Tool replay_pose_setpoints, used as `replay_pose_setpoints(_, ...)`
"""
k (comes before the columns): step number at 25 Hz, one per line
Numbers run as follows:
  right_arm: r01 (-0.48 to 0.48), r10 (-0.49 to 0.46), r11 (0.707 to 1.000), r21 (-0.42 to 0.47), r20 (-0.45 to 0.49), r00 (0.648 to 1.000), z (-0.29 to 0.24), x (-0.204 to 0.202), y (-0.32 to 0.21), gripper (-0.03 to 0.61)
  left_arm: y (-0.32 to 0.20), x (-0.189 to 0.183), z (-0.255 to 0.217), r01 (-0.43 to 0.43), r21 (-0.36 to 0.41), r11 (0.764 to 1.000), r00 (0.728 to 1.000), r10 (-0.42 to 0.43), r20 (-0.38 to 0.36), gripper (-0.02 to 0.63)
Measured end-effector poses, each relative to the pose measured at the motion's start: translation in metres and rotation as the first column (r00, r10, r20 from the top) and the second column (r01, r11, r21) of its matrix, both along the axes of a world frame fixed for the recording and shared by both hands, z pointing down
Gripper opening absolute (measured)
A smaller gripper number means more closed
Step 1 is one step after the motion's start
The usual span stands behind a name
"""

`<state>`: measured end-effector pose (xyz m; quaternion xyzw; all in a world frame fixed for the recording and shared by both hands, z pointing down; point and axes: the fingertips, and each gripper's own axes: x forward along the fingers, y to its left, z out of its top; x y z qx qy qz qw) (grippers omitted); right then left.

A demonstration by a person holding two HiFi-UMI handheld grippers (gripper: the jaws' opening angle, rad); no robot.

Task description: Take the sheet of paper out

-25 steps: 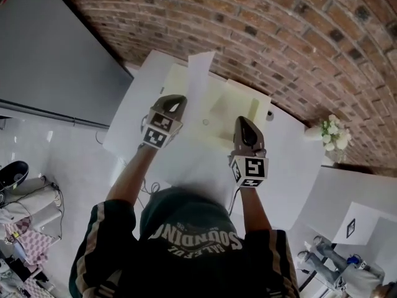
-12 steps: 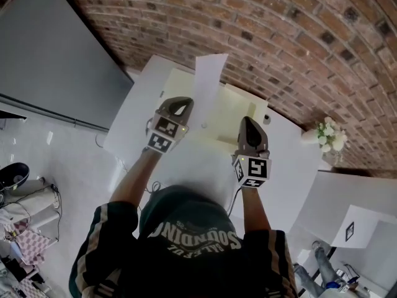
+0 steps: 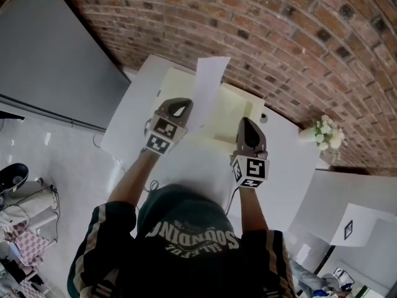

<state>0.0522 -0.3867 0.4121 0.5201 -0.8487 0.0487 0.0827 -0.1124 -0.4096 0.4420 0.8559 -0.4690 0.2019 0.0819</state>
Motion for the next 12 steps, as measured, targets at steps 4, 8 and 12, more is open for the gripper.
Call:
replay_pose_setpoints(4,-0.004,0.004,1.000,-0.003,0.003,1.000,0.0000,0.0011,0.0011,-0.003,0.0013,0.0024,0.0014,-0.008,-0.003,1.000,1.000,0.008,0.001,0.011)
replay_pose_setpoints(8,-0.001,0.001,1.000,0.001,0.012,1.000,-0.0037,-0.0017,0.0042,-0.003,0.0038,0.0012,0.0024,-0.014,-0.007,1.000,1.000,0.014,0.003,0.011)
replay_pose_setpoints(12,-0.001,0.001,1.000,-0.001,0.013,1.000,-0.0034,-0.0033,0.0047,-0.003,0.0050,0.0000,0.0044,-0.015,-0.012,1.000,1.000,0.015,0.004,0.011)
